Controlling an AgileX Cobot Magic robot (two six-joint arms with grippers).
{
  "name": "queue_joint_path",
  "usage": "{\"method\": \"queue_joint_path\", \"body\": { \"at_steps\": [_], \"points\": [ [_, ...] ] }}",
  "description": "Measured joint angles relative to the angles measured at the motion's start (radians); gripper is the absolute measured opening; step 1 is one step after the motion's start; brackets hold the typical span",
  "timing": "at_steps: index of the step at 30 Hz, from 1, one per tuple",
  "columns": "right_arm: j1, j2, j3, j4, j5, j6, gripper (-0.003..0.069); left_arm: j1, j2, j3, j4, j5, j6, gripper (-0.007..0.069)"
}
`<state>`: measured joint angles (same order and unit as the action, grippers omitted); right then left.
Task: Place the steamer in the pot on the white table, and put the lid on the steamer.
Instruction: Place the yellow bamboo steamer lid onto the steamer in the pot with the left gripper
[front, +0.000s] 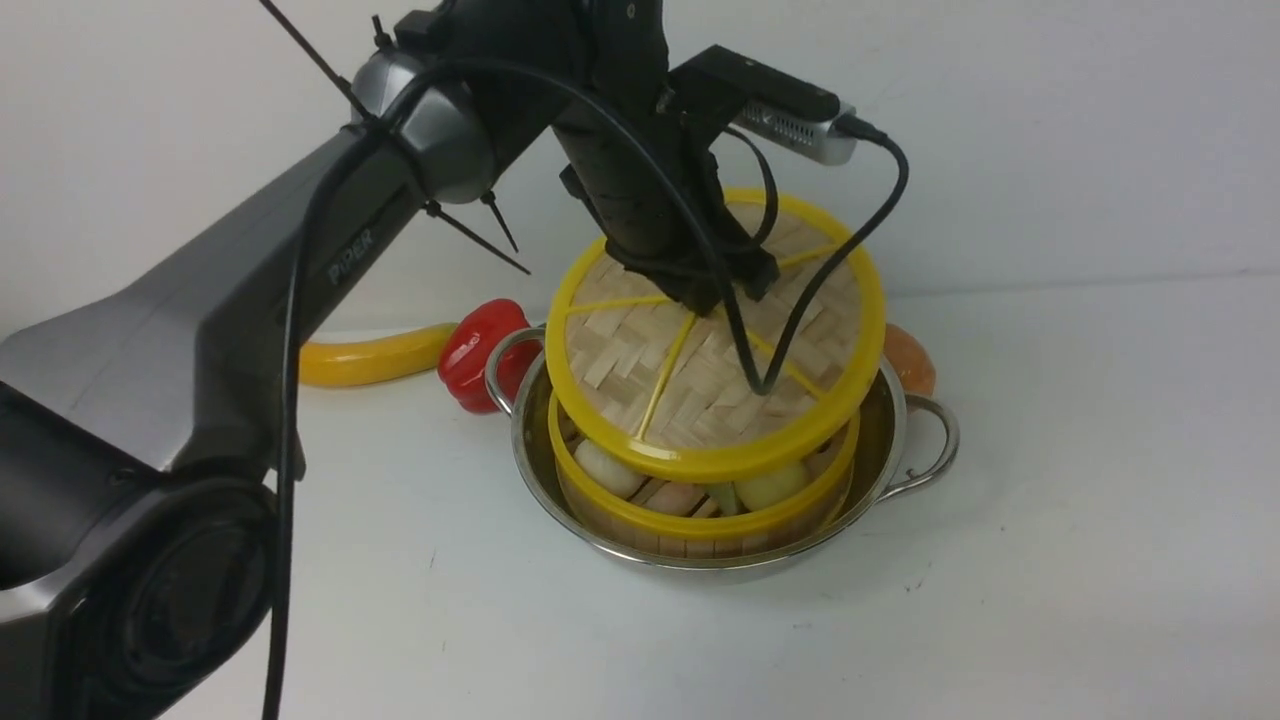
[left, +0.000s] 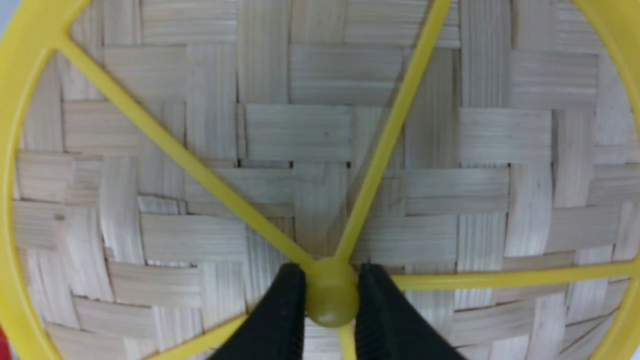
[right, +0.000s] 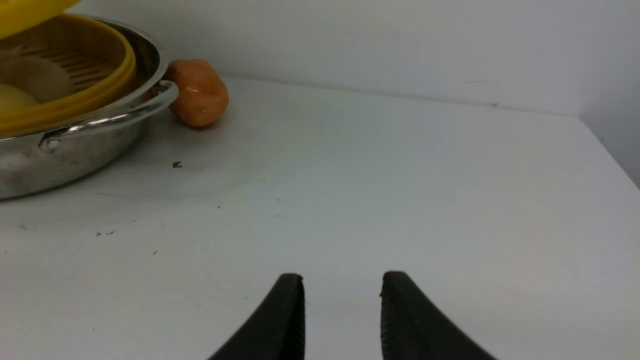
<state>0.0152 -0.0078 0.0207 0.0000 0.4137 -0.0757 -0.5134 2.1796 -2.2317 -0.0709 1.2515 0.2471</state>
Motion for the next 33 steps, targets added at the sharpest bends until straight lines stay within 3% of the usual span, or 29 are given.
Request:
{"method": "queue_joint_path", "body": {
  "at_steps": [10,33],
  "points": [
    [0.000,0.000,0.000,0.000,0.000,0.000,0.0209,0.000,-0.001,0.018,0.060,0.001,0.002,0.0119],
    [0.000,0.000,0.000,0.000,0.000,0.000,0.0209,0.000,0.029,0.084,0.063,-0.001,0.042,0.0119]
  ]
}}
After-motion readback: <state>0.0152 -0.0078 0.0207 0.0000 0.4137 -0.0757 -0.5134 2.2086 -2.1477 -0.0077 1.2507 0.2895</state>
